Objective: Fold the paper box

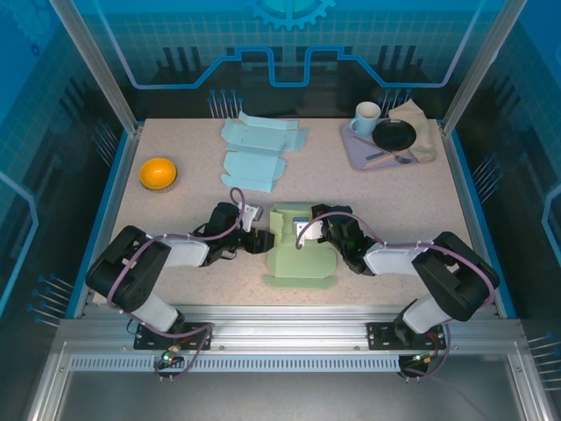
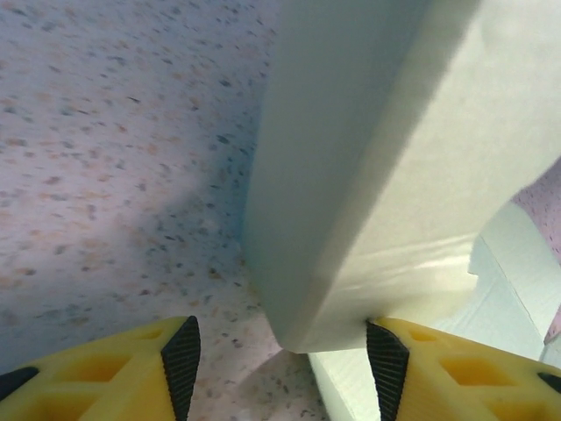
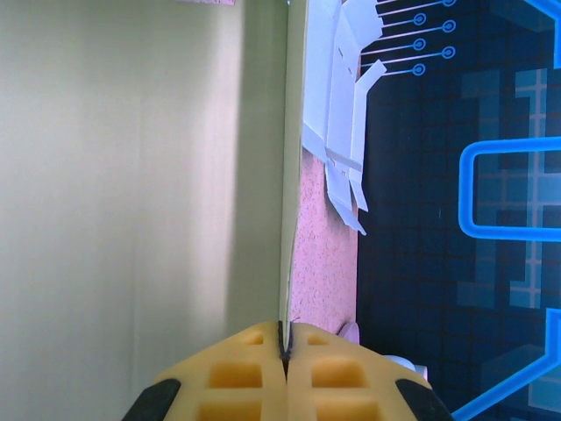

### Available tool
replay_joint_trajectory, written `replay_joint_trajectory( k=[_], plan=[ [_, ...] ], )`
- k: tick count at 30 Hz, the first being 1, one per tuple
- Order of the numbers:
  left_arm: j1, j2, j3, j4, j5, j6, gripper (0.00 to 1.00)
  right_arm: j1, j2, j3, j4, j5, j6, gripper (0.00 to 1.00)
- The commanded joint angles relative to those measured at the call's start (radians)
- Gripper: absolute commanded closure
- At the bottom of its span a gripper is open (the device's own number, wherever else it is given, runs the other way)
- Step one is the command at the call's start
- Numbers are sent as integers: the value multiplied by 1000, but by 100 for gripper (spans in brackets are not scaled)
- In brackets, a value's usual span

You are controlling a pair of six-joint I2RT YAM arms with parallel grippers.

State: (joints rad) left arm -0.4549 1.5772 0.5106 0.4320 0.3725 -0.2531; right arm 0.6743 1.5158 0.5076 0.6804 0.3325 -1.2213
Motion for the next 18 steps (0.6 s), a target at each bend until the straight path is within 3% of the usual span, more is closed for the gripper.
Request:
replay_joint_trajectory(
  k=[1, 18],
  plan=[
    [-28, 15, 43, 22, 27, 26, 39, 10, -2, -14, -8, -6, -13, 100],
    [-55, 81, 154, -112, -136, 52, 39, 80, -25, -55, 66, 41, -89, 100]
  ],
)
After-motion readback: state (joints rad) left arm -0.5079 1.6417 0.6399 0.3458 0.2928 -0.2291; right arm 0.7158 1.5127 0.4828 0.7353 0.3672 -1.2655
